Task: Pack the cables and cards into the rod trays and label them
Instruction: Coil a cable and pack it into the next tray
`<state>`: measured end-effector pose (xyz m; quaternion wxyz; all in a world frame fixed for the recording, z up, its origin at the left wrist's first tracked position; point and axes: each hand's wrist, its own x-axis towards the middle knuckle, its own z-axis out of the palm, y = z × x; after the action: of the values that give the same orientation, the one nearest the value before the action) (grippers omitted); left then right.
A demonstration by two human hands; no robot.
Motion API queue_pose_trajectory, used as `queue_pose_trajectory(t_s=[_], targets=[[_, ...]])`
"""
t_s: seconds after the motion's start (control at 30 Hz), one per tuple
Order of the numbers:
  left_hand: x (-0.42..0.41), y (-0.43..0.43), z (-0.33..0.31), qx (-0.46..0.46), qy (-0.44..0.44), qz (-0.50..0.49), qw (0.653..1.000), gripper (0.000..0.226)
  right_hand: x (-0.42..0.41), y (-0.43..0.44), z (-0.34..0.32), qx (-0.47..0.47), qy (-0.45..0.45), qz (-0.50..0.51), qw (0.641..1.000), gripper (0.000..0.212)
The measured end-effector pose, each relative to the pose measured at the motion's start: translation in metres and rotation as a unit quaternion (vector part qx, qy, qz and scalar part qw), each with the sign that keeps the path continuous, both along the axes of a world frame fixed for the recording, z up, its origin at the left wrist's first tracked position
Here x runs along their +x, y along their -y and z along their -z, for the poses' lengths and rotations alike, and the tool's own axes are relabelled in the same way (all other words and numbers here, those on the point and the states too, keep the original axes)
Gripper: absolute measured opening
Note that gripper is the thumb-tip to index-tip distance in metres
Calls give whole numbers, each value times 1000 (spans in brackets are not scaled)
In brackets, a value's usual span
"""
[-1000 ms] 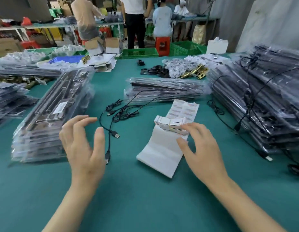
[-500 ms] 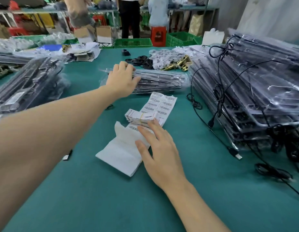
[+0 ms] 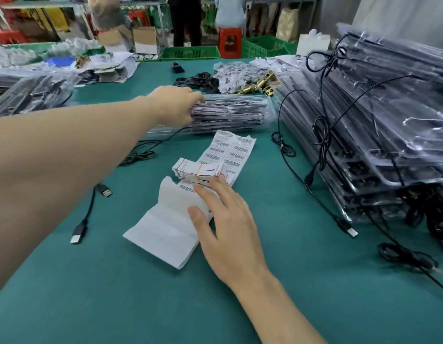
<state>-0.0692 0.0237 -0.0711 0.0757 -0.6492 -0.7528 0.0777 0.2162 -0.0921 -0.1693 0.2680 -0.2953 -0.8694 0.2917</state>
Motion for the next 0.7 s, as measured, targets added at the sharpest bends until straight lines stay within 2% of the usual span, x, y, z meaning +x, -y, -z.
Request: queue_pose_trajectory(t_s=[0.3,0.53,0.63,0.7], targets=[[-16,-16,-2,4,5,10,1000,56,0,0,0,-2,7,1,1000,50],[-25,-15,18,-2,100,-10,995,49,0,0,0,-8,4,3,1000,51],[-26,-11,20,-17,113,-23,993,64,0,0,0,-9,9,1,1000,52],[-27,-10,18,-23,80,-15,996,69,0,1,0,-8,10,0,1000,51]])
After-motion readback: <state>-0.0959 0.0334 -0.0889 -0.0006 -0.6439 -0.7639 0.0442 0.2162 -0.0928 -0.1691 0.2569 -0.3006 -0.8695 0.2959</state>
